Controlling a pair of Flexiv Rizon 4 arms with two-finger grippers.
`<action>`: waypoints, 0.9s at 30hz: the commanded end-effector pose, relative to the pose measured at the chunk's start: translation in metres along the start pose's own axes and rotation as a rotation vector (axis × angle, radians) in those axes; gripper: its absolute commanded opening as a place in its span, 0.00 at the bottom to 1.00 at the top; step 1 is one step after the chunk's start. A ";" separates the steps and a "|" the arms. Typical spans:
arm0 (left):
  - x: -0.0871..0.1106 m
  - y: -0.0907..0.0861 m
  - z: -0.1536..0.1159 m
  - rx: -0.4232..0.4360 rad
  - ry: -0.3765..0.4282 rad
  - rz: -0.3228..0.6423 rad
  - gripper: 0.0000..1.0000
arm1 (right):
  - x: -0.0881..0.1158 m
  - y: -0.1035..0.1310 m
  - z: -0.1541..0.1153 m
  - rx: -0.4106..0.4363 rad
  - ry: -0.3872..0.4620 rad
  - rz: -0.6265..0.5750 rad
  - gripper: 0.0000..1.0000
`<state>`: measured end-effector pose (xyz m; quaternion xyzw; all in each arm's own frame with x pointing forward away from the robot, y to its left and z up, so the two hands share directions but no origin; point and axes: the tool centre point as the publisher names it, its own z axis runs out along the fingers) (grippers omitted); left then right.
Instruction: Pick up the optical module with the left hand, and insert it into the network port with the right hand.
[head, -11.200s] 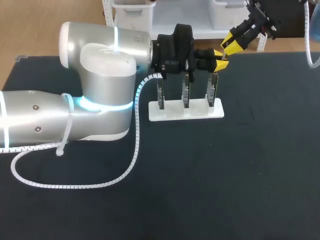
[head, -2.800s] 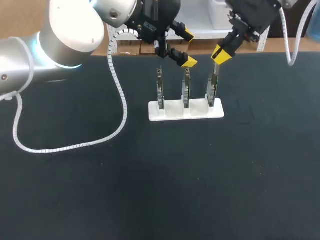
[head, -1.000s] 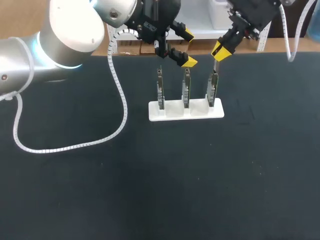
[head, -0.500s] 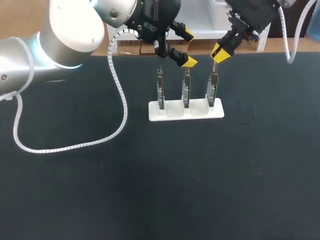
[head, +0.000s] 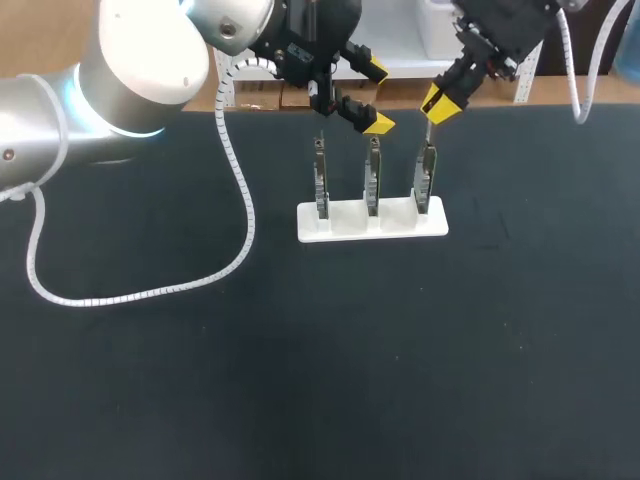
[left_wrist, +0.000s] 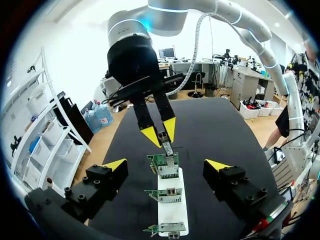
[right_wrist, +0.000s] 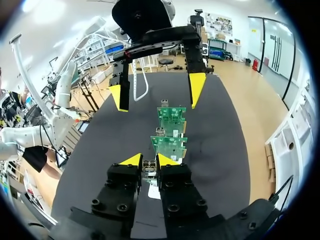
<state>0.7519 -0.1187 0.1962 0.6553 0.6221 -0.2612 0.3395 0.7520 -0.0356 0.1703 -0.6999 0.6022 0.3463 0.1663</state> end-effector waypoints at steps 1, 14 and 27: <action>-0.002 0.002 0.000 0.004 0.009 -0.003 1.00 | 0.002 0.006 0.003 0.023 0.017 0.006 0.00; -0.002 0.002 0.000 0.004 0.009 -0.003 1.00 | 0.000 0.003 0.003 0.033 0.025 -0.022 0.00; -0.002 0.002 0.000 0.004 0.009 -0.003 1.00 | 0.003 -0.003 0.006 0.028 0.017 -0.017 0.00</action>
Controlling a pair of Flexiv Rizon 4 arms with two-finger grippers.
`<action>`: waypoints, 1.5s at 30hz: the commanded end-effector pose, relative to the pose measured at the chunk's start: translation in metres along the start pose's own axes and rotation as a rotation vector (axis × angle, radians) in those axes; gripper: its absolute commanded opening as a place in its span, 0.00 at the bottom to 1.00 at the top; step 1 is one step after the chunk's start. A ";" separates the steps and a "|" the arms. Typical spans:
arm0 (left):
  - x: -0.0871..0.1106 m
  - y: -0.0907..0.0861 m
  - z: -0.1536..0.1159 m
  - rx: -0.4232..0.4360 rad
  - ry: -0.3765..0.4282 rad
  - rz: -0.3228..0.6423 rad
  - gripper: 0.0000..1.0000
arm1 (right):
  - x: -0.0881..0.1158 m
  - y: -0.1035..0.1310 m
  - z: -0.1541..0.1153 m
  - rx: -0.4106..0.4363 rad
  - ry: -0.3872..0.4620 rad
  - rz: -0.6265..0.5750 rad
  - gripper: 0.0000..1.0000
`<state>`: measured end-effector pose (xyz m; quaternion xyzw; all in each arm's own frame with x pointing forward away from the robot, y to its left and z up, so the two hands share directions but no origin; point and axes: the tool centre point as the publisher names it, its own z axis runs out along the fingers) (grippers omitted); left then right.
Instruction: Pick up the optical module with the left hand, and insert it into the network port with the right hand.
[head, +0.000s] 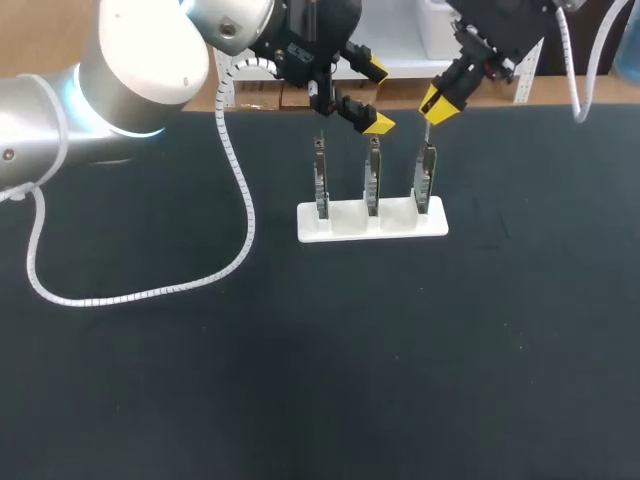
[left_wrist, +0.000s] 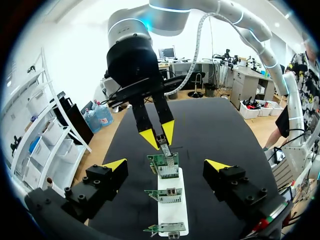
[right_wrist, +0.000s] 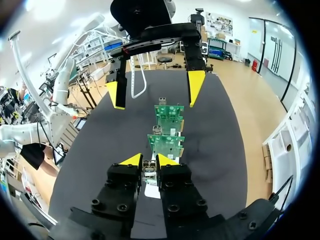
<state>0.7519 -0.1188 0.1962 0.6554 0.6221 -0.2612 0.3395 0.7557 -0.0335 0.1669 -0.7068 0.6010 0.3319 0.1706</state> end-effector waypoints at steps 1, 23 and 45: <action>-0.002 0.002 0.000 0.004 0.009 -0.003 1.00 | 0.002 0.002 0.004 0.008 -0.002 0.002 0.00; -0.002 0.002 0.000 0.004 0.009 -0.003 1.00 | -0.002 0.013 -0.002 0.056 -0.005 0.002 0.00; -0.002 0.002 0.000 0.004 0.009 -0.003 1.00 | 0.005 0.010 0.006 0.043 -0.019 0.021 0.00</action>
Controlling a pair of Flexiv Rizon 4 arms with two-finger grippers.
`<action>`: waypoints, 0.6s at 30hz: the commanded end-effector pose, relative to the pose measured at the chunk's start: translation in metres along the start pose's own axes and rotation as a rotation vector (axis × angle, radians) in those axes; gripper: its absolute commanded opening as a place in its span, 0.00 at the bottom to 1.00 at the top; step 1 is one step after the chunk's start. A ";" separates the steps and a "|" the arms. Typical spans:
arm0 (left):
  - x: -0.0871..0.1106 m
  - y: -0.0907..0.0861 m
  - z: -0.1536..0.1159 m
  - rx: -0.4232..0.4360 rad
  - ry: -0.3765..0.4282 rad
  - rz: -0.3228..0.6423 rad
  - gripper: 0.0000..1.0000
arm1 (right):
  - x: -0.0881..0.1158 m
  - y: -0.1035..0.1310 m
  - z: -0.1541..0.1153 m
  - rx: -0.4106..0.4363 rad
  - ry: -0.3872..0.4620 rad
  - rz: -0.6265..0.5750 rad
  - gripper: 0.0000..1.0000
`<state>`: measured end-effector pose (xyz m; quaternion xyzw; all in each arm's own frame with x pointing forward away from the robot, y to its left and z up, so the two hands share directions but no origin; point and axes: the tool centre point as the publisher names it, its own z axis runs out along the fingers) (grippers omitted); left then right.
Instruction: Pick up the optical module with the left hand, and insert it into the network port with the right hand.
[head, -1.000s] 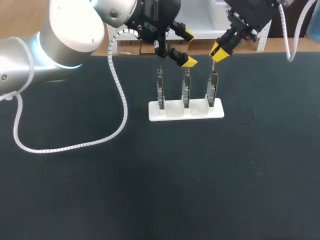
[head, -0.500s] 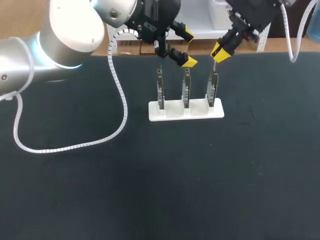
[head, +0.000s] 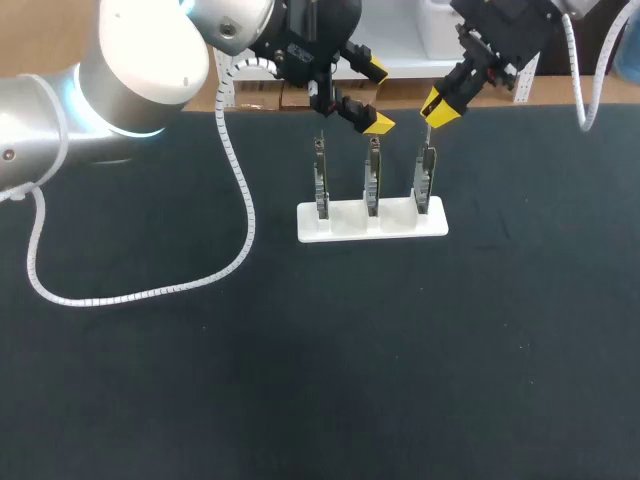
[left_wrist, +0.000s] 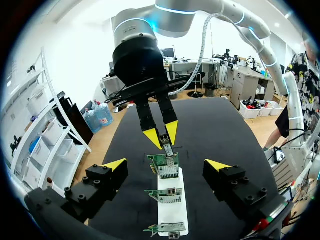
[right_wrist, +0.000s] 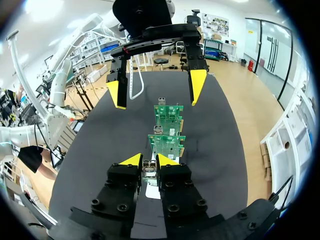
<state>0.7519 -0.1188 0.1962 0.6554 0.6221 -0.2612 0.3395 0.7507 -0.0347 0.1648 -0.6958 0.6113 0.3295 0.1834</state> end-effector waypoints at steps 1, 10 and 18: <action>-0.002 0.002 0.000 0.004 0.009 -0.003 1.00 | 0.003 0.005 0.005 0.012 -0.003 0.003 0.00; -0.002 0.002 0.000 0.004 0.009 -0.003 1.00 | -0.002 0.005 -0.001 0.028 0.003 -0.014 0.00; -0.002 0.002 0.000 0.004 0.009 -0.003 1.00 | -0.002 0.003 0.000 0.029 0.005 -0.016 0.00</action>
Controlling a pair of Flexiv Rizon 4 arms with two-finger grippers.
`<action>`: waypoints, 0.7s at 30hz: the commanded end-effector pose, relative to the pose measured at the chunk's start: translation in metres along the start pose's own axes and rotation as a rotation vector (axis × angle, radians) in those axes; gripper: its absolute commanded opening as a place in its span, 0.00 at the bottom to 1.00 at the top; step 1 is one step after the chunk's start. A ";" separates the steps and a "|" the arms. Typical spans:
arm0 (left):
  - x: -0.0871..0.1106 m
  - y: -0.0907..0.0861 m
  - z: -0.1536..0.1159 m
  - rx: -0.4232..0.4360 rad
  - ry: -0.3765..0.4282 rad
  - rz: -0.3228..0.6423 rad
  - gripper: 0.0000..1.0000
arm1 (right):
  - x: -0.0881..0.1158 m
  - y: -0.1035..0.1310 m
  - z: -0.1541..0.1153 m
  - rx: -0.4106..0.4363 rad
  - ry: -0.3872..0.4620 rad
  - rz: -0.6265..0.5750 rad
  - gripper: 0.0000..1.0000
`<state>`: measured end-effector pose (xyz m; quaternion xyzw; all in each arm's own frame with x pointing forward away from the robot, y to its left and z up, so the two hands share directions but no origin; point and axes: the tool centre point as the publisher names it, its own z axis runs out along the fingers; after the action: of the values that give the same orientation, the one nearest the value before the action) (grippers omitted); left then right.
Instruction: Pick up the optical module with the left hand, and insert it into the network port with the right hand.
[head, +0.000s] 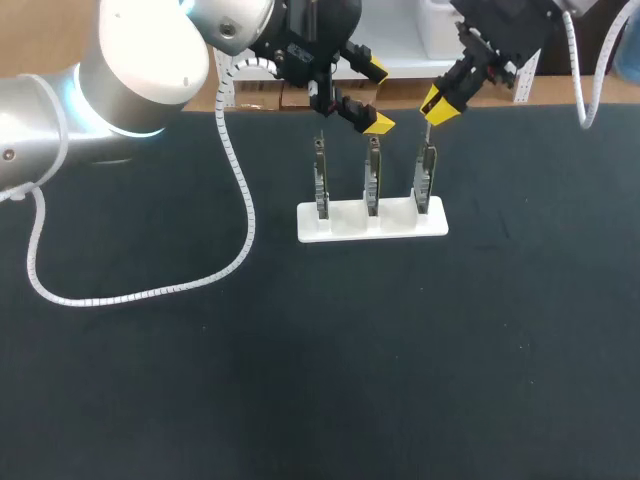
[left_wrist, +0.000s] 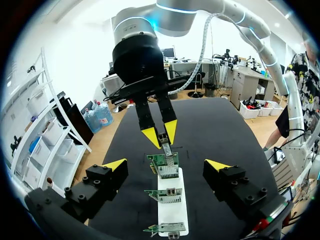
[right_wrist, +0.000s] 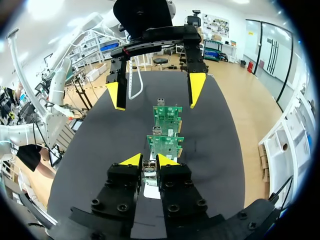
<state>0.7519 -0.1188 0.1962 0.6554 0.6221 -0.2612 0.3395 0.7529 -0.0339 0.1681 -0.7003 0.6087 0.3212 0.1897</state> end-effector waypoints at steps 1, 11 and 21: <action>-0.002 0.002 0.000 0.004 0.009 -0.003 1.00 | 0.002 0.005 0.003 0.013 0.000 0.001 0.00; -0.002 0.002 0.000 0.004 0.009 -0.003 1.00 | 0.006 0.003 0.003 0.012 -0.007 0.006 0.00; -0.002 0.002 0.000 0.004 0.009 -0.003 1.00 | 0.001 0.000 -0.002 0.020 0.002 -0.014 0.00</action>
<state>0.7519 -0.1188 0.1962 0.6554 0.6221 -0.2612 0.3395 0.7565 -0.0361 0.1683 -0.7031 0.6058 0.3157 0.1972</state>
